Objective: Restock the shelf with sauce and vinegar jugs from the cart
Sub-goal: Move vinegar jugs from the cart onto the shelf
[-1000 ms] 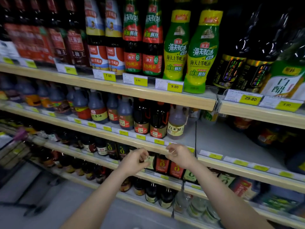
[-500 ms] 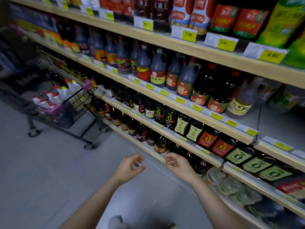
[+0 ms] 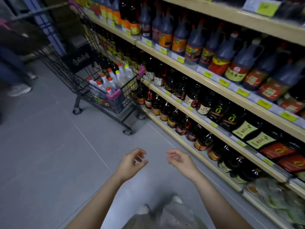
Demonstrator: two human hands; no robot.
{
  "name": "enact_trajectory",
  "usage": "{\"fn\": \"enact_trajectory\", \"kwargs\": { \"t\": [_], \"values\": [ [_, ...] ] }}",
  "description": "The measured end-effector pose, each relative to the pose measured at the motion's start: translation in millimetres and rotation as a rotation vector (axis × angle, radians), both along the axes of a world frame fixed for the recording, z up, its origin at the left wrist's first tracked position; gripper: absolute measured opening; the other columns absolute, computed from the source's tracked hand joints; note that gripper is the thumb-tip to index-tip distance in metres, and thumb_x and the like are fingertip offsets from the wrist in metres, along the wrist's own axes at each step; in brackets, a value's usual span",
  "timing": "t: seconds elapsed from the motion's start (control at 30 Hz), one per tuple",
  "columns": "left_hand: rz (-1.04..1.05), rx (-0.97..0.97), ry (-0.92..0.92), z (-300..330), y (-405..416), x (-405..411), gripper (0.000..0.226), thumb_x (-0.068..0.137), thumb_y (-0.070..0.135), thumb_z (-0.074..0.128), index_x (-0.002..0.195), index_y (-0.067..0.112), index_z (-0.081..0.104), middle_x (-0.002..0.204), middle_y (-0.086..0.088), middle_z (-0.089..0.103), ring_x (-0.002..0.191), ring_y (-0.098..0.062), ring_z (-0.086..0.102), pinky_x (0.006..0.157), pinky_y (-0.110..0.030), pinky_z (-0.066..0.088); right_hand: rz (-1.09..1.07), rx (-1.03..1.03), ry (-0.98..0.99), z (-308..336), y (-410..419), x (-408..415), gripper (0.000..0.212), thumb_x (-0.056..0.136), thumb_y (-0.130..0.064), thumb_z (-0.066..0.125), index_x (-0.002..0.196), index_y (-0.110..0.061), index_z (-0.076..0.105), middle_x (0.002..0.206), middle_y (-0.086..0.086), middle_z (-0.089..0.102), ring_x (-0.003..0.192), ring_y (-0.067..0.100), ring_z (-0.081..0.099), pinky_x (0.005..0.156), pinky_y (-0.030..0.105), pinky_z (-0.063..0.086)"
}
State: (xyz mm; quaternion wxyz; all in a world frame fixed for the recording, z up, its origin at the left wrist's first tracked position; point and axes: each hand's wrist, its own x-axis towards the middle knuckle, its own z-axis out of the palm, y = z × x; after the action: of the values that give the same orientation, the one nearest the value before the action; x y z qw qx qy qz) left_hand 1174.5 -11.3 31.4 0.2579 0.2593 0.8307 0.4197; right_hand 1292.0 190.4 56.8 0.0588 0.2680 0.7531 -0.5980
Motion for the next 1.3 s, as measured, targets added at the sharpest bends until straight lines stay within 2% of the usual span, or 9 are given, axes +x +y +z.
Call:
{"fn": "enact_trajectory", "kwargs": {
  "t": [0.1, 0.37, 0.67, 0.8, 0.93, 1.03, 1.07, 1.17, 1.3],
  "values": [
    [0.053, 0.012, -0.027, -9, -16, -29, 0.025, 0.069, 0.046, 0.062, 0.091, 0.036, 0.056, 0.089, 0.006, 0.063, 0.078, -0.008, 0.059, 0.066, -0.018, 0.044, 0.005, -0.035, -0.012, -5, -10, -40, 0.019, 0.085, -0.003, 0.06, 0.101, -0.014, 0.061, 0.084, 0.001, 0.061, 0.071, 0.013, 0.058, 0.065, 0.01, 0.044],
    [0.087, -0.063, 0.017, -12, -11, -152, 0.018, 0.073, 0.04, 0.062, 0.089, 0.038, 0.053, 0.087, 0.007, 0.062, 0.081, -0.013, 0.061, 0.073, -0.028, 0.05, 0.026, -0.079, -0.032, -34, 10, -169, 0.014, 0.088, -0.014, 0.06, 0.101, -0.019, 0.061, 0.089, 0.0, 0.061, 0.075, 0.014, 0.061, 0.07, 0.02, 0.046],
    [0.154, -0.16, 0.134, 1, 8, -301, 0.021, 0.084, 0.016, 0.067, 0.103, 0.01, 0.06, 0.087, -0.001, 0.06, 0.078, -0.02, 0.061, 0.075, -0.028, 0.051, 0.116, -0.121, -0.055, -44, 35, -319, 0.014, 0.088, -0.016, 0.059, 0.091, -0.029, 0.06, 0.084, -0.002, 0.063, 0.077, 0.015, 0.062, 0.075, 0.027, 0.047],
    [0.157, -0.177, 0.109, 1, 0, -346, 0.031, 0.079, 0.032, 0.063, 0.103, 0.012, 0.061, 0.086, 0.003, 0.059, 0.07, -0.003, 0.059, 0.073, -0.02, 0.049, 0.136, -0.152, -0.047, -42, 33, -373, 0.019, 0.087, -0.01, 0.061, 0.088, -0.029, 0.059, 0.085, 0.0, 0.062, 0.08, 0.018, 0.061, 0.086, 0.037, 0.05],
    [0.187, -0.145, 0.12, 0, -11, -403, 0.041, 0.068, 0.051, 0.051, 0.095, 0.02, 0.059, 0.08, 0.016, 0.057, 0.071, 0.007, 0.056, 0.066, -0.007, 0.042, 0.124, -0.146, 0.0, -40, 24, -425, 0.018, 0.088, -0.005, 0.057, 0.091, -0.022, 0.06, 0.085, -0.001, 0.061, 0.069, 0.009, 0.059, 0.071, 0.02, 0.048],
    [0.174, -0.102, 0.132, -3, -21, -452, 0.043, 0.069, 0.047, 0.054, 0.094, 0.013, 0.061, 0.079, 0.016, 0.058, 0.071, 0.005, 0.057, 0.064, -0.006, 0.042, 0.076, -0.163, 0.03, -44, 6, -465, 0.018, 0.088, -0.003, 0.058, 0.091, -0.021, 0.06, 0.084, 0.0, 0.061, 0.071, 0.011, 0.059, 0.078, 0.029, 0.05],
    [0.154, -0.095, 0.136, -4, -25, -471, 0.042, 0.07, 0.046, 0.055, 0.094, 0.012, 0.062, 0.079, 0.011, 0.06, 0.072, 0.002, 0.058, 0.065, -0.007, 0.043, 0.054, -0.164, 0.033, -44, -1, -480, 0.018, 0.088, -0.003, 0.058, 0.092, -0.02, 0.061, 0.084, 0.0, 0.062, 0.072, 0.011, 0.059, 0.079, 0.03, 0.05],
    [0.075, -0.082, 0.125, -8, -44, -531, 0.043, 0.069, 0.047, 0.053, 0.093, 0.012, 0.062, 0.083, 0.0, 0.063, 0.072, -0.011, 0.06, 0.067, -0.017, 0.047, -0.039, -0.148, 0.043, -48, -27, -526, 0.015, 0.087, -0.001, 0.06, 0.092, -0.015, 0.061, 0.081, 0.001, 0.064, 0.069, 0.005, 0.061, 0.068, 0.016, 0.049],
    [-0.039, -0.076, 0.122, -2, -70, -613, 0.027, 0.075, 0.036, 0.056, 0.092, 0.016, 0.06, 0.08, 0.004, 0.061, 0.069, -0.012, 0.059, 0.066, -0.029, 0.05, -0.194, -0.091, 0.049, -49, -66, -580, 0.017, 0.083, 0.011, 0.058, 0.091, -0.004, 0.06, 0.074, 0.002, 0.062, 0.057, -0.007, 0.058, 0.064, 0.012, 0.046]
  ]
}}
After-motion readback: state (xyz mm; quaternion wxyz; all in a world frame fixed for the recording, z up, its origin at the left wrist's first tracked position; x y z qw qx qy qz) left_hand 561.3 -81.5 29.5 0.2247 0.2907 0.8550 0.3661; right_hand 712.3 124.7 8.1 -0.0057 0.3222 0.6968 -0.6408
